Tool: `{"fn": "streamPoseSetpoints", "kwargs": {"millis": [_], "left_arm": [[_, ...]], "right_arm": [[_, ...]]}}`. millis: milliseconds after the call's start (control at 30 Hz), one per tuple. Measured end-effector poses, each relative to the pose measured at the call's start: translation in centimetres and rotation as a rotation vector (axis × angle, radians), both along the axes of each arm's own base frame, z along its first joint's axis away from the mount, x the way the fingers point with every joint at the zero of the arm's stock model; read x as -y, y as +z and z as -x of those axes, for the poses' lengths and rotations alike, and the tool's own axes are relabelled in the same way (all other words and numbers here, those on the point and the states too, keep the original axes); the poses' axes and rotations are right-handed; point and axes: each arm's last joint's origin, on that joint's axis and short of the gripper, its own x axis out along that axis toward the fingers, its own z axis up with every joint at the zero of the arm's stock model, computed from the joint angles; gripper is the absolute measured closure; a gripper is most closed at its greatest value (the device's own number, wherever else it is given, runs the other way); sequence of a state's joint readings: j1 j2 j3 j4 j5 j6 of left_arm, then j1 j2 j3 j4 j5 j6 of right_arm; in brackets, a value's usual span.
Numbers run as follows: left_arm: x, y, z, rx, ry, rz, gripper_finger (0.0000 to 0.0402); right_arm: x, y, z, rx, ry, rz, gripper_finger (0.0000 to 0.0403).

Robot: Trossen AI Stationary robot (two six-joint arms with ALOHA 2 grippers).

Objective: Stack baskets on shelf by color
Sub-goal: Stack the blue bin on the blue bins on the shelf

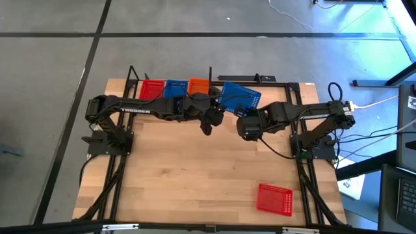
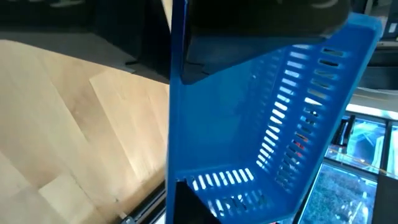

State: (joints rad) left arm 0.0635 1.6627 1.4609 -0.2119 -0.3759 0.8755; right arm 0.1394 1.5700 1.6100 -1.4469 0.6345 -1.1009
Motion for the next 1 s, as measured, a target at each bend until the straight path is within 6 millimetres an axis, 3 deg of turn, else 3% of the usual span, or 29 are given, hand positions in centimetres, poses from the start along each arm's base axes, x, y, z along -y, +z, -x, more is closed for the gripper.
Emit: {"fn": "streamPoseSetpoints", "kwargs": {"millis": [767, 1000], "left_arm": [[0.0, 0.0, 0.1, -0.006, 0.008, -0.004, 0.0401], [0.0, 0.0, 0.0, -0.004, 0.003, 0.0, 0.0401]], "right_arm": [[1.4, 0.0, -0.7, 0.132, -0.148, -0.087, 0.0377], [1.5, 0.1, -0.7, 0.103, -0.102, -0.029, 0.0357]]}}
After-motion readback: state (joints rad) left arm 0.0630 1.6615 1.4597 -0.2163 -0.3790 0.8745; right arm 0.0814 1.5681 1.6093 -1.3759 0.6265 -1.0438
